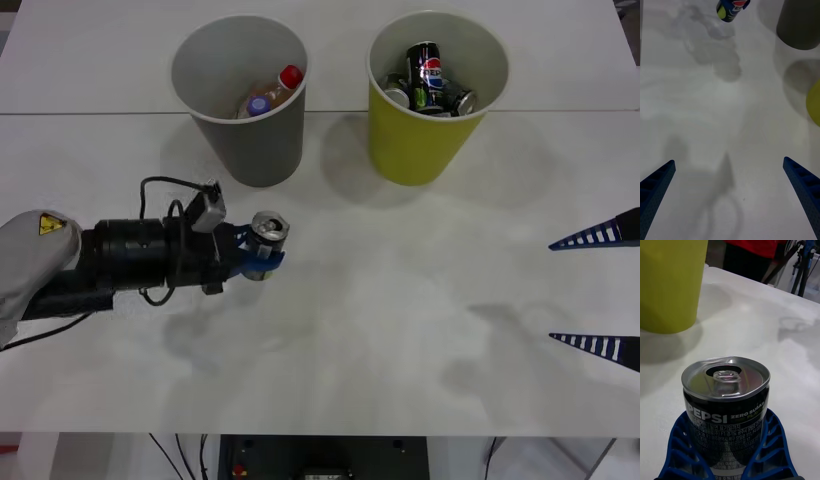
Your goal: Put the can into the green bin and the plastic bottle into the gray bin
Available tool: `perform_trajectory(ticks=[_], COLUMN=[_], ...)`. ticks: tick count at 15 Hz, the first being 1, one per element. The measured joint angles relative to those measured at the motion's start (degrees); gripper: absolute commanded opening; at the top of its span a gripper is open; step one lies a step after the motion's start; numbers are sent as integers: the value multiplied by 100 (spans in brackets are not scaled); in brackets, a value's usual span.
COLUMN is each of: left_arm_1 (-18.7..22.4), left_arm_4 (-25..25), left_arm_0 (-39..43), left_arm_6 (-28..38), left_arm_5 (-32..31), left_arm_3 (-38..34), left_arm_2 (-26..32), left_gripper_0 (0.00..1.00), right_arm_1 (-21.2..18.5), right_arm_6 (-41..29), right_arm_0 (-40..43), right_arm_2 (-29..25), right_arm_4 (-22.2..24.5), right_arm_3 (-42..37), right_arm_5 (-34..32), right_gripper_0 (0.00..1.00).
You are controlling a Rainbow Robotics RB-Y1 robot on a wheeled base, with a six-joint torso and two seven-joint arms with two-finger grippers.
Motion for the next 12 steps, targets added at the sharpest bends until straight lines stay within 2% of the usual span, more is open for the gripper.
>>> perform_trajectory(ticks=[4, 7, 9, 12], left_arm_1=[132, 22, -76, -378], left_arm_4=[-2156, -3256, -3627, -3899], left_arm_0=[-10, -227, -543, -1108], left_arm_6=[2656, 4047, 4819, 5747], left_arm_5=[-63, -548, -896, -1380], left_arm_3=[-1620, -2373, -2706, -2839], left_arm_2=[328, 539, 584, 672], left_gripper_0=[0, 0, 0, 0], right_arm_1=[0, 0, 0, 0], right_arm_6=[0, 0, 0, 0], right_arm_0=[0, 0, 0, 0], right_arm_2=[0, 0, 0, 0], right_arm_4=[0, 0, 0, 0], right_arm_3=[0, 0, 0, 0], right_arm_5=[0, 0, 0, 0], right_gripper_0=[100, 100, 100, 100])
